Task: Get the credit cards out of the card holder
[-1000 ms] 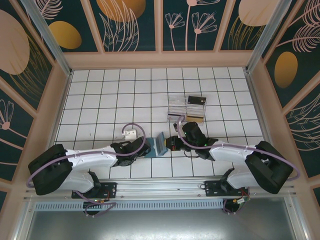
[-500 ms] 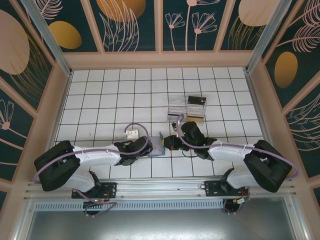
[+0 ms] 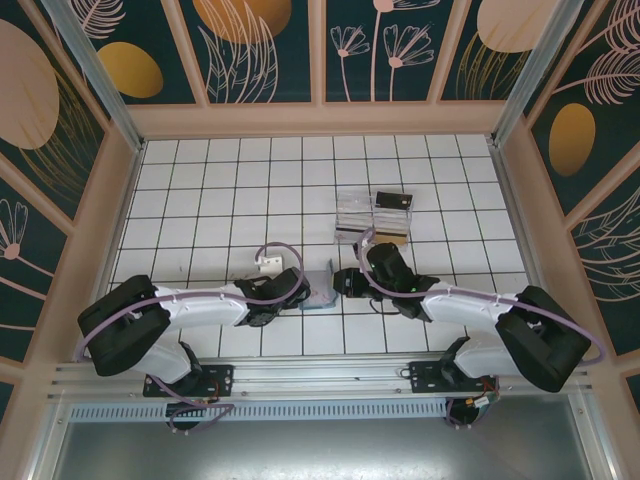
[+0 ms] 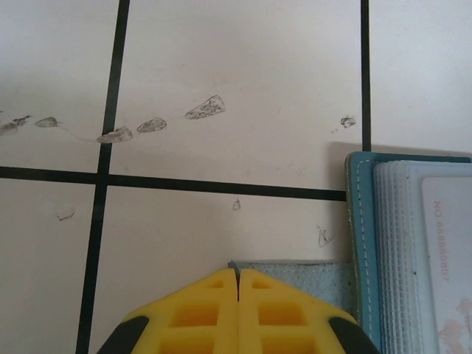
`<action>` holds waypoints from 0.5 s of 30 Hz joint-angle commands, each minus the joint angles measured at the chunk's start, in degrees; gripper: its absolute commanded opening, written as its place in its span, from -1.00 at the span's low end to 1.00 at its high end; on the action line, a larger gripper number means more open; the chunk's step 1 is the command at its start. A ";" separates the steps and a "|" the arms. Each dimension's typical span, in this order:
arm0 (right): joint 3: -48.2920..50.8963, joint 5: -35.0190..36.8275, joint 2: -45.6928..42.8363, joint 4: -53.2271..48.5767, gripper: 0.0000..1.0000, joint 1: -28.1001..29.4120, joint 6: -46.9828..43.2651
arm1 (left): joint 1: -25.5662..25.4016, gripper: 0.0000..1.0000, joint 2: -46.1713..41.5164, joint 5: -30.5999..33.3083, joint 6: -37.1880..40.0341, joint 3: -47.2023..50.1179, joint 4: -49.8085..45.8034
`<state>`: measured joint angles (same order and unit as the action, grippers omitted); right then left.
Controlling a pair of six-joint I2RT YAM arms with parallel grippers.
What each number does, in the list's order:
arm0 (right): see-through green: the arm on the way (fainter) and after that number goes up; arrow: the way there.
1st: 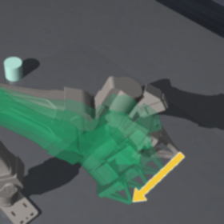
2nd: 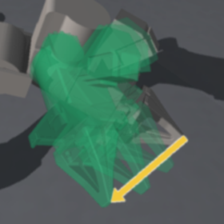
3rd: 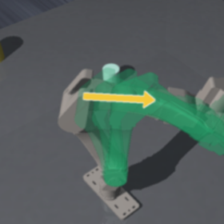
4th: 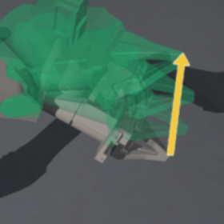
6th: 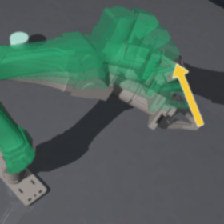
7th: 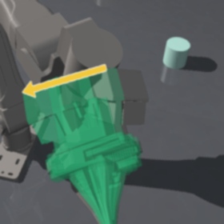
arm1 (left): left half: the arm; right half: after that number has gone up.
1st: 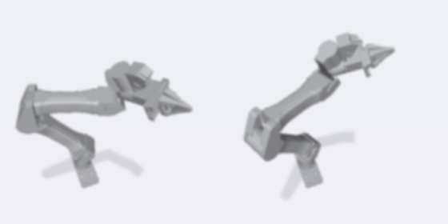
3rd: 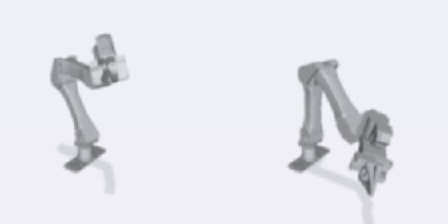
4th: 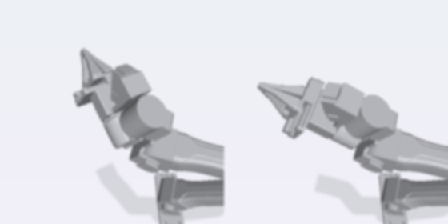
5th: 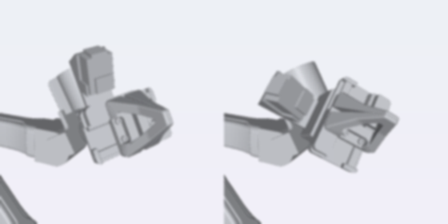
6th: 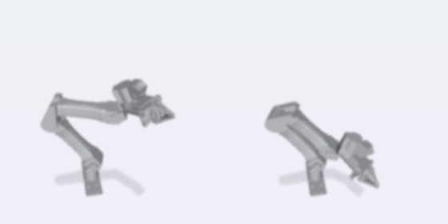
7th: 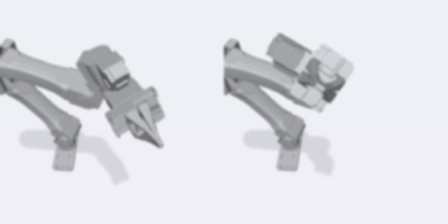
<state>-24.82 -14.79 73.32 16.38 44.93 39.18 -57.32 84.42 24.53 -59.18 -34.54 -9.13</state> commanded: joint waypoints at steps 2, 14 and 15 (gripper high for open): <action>1.26 4.10 -1.16 -3.50 -0.25 -1.50 -2.45 | 0.22 -0.92 0.21 0.21 1.56 -1.41 -0.99; 0.38 6.60 -5.03 -7.74 0.08 -1.87 -4.85 | 0.21 -0.28 -9.04 -1.56 2.74 -2.30 -3.25; 0.31 5.80 -5.36 -7.30 0.05 -1.86 -4.90 | 0.19 -0.28 -9.63 -2.24 3.28 -2.37 -2.70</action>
<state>-24.29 -9.19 69.71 9.96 43.46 35.64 -57.32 76.84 23.75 -57.49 -35.48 -10.98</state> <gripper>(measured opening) 0.531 0.359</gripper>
